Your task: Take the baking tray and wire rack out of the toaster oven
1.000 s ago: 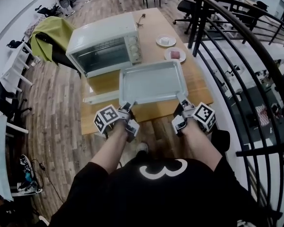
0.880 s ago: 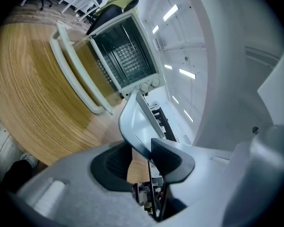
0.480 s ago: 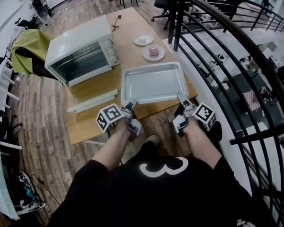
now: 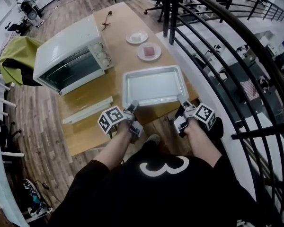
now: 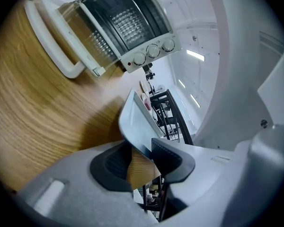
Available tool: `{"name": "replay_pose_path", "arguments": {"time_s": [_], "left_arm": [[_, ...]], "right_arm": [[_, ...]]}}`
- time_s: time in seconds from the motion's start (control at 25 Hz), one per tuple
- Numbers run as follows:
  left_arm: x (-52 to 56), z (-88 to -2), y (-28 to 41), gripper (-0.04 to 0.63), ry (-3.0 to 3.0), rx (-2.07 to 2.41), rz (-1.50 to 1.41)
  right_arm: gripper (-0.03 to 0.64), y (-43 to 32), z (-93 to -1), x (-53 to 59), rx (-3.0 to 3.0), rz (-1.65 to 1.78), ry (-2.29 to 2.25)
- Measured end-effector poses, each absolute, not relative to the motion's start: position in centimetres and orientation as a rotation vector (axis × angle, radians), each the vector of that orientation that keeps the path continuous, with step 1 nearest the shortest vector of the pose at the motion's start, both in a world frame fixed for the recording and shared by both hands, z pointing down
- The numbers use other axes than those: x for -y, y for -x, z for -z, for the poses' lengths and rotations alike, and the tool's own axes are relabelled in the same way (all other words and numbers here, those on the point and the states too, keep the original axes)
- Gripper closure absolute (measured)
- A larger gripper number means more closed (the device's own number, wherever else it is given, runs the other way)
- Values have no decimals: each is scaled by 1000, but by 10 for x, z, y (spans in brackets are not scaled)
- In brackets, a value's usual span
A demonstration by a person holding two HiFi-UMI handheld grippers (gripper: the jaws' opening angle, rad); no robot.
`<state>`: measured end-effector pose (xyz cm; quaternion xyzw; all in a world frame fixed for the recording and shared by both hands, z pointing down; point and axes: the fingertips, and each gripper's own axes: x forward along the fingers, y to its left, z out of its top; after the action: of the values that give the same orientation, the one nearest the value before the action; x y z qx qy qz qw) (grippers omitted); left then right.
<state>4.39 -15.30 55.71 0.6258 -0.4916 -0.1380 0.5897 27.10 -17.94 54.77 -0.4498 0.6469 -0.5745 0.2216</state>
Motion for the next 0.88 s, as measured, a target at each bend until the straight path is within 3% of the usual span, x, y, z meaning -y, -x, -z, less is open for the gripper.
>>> {"name": "replay_pose_path", "arguments": {"time_s": [0.64,0.88], "left_arm": [[180,-594,-47,453,-1445,1170,100],[181,-597,-58,405,-1561,1108,-31]], "right_arm": [[500,-267,-597,205,-1882,1776,1408],[468,-265,-597,208,-2000,1768,1375]]}}
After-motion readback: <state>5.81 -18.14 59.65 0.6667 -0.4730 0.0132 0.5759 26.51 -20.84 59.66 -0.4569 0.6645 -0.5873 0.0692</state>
